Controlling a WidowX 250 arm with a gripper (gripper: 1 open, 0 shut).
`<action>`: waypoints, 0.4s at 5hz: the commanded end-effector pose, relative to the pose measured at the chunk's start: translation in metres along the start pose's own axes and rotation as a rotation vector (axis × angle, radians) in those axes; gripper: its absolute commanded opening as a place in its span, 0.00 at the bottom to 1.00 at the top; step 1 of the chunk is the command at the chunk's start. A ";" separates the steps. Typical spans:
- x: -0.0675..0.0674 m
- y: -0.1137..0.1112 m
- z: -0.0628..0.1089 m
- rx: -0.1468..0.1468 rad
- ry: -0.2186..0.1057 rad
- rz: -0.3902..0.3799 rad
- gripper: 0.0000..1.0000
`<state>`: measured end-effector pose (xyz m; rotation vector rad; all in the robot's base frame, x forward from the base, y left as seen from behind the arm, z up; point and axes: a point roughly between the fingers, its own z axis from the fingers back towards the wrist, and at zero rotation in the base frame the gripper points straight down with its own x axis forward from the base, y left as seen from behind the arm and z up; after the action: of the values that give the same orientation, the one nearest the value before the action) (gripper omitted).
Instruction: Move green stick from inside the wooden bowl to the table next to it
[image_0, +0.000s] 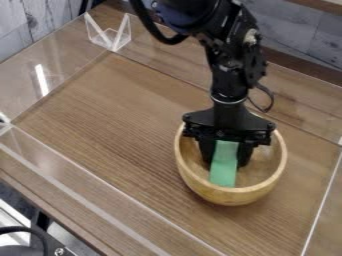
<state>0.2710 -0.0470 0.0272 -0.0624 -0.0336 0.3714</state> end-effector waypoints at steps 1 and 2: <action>0.015 -0.004 0.018 -0.036 -0.061 0.009 0.00; 0.015 -0.004 0.019 -0.037 -0.059 0.012 0.00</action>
<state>0.2702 -0.0447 0.0275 -0.0640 -0.0240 0.3769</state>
